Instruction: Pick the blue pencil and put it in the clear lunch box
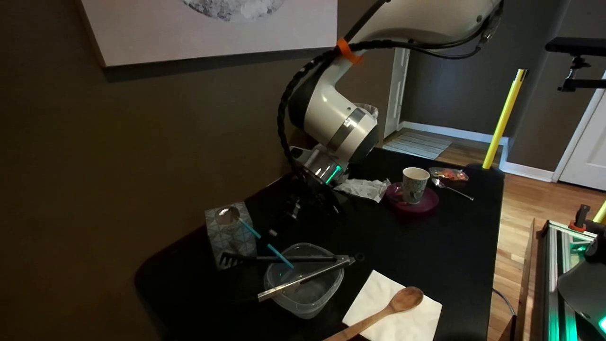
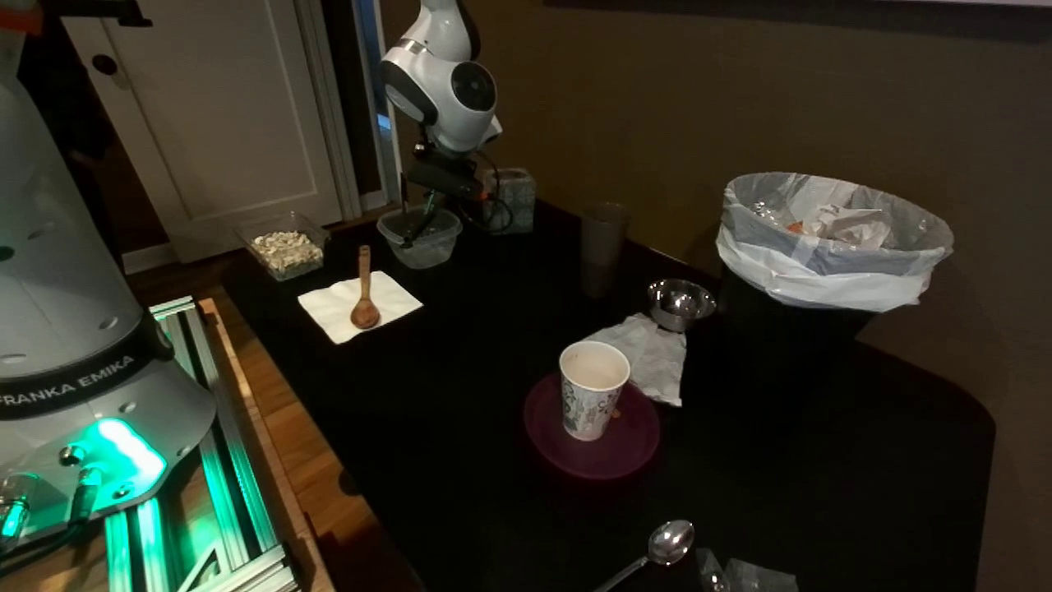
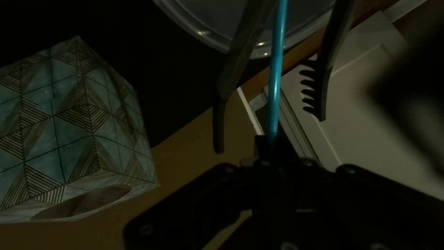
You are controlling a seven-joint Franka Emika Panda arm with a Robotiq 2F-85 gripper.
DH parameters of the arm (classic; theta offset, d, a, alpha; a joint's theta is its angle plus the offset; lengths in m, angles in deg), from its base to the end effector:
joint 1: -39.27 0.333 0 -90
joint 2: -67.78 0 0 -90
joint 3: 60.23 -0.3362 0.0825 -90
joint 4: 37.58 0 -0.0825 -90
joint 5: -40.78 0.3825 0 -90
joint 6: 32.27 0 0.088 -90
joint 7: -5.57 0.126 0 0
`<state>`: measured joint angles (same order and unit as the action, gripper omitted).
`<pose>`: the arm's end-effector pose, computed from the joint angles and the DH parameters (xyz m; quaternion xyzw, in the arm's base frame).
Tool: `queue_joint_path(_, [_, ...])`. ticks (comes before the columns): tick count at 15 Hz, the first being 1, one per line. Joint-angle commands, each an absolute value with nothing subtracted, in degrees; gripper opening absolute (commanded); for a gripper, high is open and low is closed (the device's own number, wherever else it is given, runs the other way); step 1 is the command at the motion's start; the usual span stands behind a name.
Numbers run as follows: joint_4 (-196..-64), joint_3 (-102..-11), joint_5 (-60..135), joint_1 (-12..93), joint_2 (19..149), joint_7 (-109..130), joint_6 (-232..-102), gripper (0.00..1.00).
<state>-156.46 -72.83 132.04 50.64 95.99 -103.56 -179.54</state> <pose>0.5449 0.2354 0.1911 -0.8235 -0.3737 -0.2731 0.3281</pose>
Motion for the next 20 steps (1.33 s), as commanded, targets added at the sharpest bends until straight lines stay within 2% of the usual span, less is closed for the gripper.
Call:
queue_joint_path(1, [-158.3, -70.3, 126.9, 51.5, 95.6, -99.8, -175.9, 0.02])
queue_joint_path(2, [-158.4, -70.0, 125.7, 51.5, 95.7, -99.0, -175.6, 0.28])
queue_joint_path(4, [-159.0, -69.7, 122.6, 51.4, 95.3, -96.1, -173.9, 0.4])
queue_joint_path(9, [-158.9, -69.8, 119.1, 50.9, 94.5, -92.1, -171.3, 0.79])
queue_joint_path(12, [-158.3, -69.6, 119.7, 49.8, 92.7, -89.2, -170.3, 0.99])
queue_joint_path(18, [-158.2, -67.6, 119.8, 46.9, 86.2, -82.9, -169.4, 1.0])
queue_joint_path(20, [-158.5, -67.3, 120.4, 44.8, 84.0, -84.2, -163.9, 1.0])
